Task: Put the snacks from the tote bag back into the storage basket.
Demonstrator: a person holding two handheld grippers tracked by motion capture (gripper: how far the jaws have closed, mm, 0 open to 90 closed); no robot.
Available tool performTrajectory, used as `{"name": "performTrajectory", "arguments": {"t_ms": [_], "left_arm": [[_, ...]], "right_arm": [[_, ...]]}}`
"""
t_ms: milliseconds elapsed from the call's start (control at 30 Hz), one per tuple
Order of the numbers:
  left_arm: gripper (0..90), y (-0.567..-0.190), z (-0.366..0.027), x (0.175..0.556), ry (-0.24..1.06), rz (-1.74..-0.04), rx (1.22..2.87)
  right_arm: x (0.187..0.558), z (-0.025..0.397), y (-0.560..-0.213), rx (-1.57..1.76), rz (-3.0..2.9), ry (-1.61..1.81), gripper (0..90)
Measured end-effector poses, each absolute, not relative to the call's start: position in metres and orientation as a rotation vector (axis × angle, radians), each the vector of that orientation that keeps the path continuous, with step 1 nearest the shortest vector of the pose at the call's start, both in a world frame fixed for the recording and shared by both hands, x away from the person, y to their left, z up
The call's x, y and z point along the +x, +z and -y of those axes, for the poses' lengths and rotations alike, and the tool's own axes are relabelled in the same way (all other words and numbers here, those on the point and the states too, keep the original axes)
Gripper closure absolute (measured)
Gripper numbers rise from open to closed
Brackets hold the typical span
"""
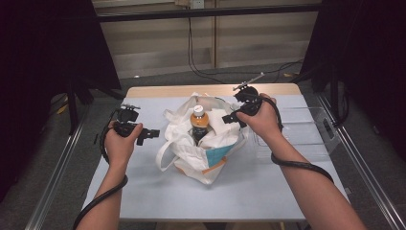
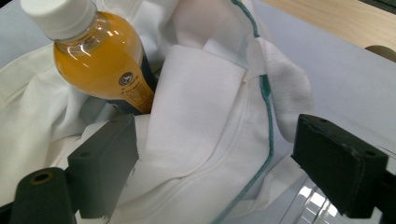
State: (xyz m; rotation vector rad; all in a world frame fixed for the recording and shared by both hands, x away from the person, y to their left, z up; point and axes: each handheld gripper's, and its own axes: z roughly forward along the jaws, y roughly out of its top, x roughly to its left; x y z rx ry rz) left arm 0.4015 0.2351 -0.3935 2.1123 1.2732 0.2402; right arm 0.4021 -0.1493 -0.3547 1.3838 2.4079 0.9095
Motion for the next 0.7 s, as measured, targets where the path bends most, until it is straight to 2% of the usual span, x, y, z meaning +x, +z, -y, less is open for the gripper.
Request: {"name": "performTrajectory", "arguments": {"t_ms": [700], "left_arm": [[5.7,-0.411,-0.248,0.388,0.219,-1.286,2.126]], "right_arm": [[0.403,0.126,-0.360,1.328,-2.464,0.934,13.7]]}}
